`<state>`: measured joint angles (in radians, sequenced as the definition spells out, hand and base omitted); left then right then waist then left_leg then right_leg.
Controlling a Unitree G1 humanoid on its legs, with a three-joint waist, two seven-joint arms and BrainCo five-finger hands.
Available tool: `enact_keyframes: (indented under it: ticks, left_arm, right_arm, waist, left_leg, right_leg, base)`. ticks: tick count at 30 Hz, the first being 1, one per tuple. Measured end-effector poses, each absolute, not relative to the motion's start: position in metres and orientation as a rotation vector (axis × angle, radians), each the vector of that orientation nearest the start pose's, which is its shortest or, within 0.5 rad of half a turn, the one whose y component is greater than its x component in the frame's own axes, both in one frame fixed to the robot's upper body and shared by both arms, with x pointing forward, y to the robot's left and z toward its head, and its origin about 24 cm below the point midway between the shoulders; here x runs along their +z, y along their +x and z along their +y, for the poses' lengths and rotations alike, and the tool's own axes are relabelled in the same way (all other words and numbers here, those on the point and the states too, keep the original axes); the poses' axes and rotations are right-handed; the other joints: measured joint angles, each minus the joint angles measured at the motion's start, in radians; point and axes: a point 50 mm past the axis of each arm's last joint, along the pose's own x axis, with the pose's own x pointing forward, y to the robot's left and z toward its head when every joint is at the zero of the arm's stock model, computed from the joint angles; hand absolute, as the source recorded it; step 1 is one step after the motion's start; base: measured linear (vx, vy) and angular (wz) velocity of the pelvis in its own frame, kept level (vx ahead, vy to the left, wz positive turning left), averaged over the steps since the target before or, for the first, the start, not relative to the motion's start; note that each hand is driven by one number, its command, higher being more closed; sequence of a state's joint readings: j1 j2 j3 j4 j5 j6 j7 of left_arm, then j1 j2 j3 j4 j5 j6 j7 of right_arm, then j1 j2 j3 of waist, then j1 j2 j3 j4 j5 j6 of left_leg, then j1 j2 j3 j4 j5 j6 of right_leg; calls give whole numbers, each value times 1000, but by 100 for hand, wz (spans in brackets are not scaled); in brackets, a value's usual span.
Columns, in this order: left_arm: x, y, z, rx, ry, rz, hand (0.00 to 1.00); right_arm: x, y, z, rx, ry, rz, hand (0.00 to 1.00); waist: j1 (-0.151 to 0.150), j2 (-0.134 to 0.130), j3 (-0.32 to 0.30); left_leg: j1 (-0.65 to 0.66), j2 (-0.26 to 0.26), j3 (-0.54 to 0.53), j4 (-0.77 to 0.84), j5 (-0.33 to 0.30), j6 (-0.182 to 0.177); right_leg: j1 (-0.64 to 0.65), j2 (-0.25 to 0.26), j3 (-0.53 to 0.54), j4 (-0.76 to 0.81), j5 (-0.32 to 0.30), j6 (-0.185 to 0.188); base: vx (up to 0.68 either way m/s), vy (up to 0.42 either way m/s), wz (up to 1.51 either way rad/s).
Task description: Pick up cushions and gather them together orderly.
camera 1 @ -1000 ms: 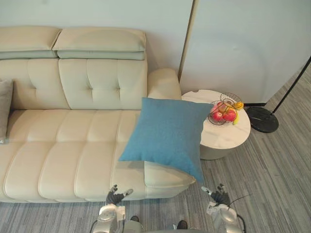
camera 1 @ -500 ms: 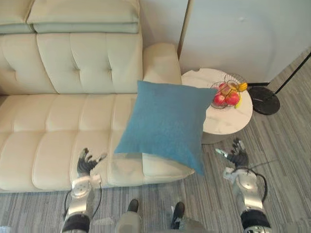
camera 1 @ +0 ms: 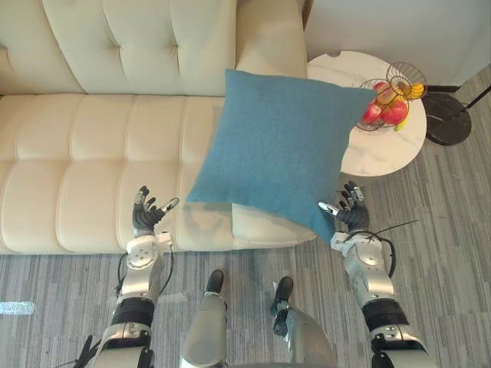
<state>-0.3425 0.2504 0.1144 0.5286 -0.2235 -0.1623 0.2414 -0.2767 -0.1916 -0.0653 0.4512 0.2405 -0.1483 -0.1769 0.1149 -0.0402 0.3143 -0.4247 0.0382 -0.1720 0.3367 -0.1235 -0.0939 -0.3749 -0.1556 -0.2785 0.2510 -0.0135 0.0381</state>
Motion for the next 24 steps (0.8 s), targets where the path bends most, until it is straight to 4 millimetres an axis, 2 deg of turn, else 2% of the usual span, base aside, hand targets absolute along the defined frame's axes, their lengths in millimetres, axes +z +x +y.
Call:
enact_keyframes:
  ticks: [3, 8, 10, 12, 19, 22, 24]
  left_arm:
    - [66, 326, 229, 347, -3, -68, 0]
    - [117, 353, 214, 287, -18, -213, 0]
    - [141, 363, 210, 262, -10, -278, 0]
    - [157, 369, 209, 256, -3, -313, 0]
    - [188, 384, 198, 229, 3, -371, 0]
    - [192, 388, 195, 222, 15, -365, 0]
    - [187, 391, 196, 233, 30, -334, 0]
  right_arm:
    - [41, 310, -203, -235, 58, -3, 0]
    - [61, 328, -193, -217, 73, -53, 0]
    - [74, 335, -191, -219, 96, -91, 0]
    - [84, 340, -188, -211, 105, -120, 0]
    - [123, 347, -180, -177, 136, -259, 0]
    - [138, 349, -176, -169, 168, -313, 0]
    - [149, 353, -172, -154, 174, -340, 0]
  waist:
    - [2, -1, 18]
    - [1, 1, 42]
    - [-1, 0, 45]
    - [-1, -1, 46]
    - [-10, -3, 61]
    - [-10, -4, 62]
    - [-14, -8, 74]
  left_leg:
    - [-43, 1, 1, 24, 1, -3]
    - [-91, 24, 16, 24, 16, -13]
    - [-121, 35, 30, 24, 26, -20]
    - [-135, 41, 36, 25, 29, -24]
    - [-153, 62, 61, 27, 34, -29]
    - [-170, 73, 73, 27, 34, -29]
    - [-172, 79, 83, 28, 34, -29]
  right_leg:
    - [-50, -4, 2, 46, -10, -3]
    - [-93, -5, -13, 65, -11, -6]
    - [-124, -5, -18, 72, -10, -8]
    - [-141, -3, -19, 72, -8, -11]
    - [-152, 16, -16, 33, 12, -21]
    - [-163, 30, -8, 4, 33, -24]
    - [-165, 38, 2, -11, 46, -26]
  base:
    - [-119, -29, 3]
    - [-56, -45, 6]
    - [-6, -46, 3]
    - [38, -30, -7]
    - [55, -17, -9]
    - [9, -12, -16]
    - [-6, -9, -18]
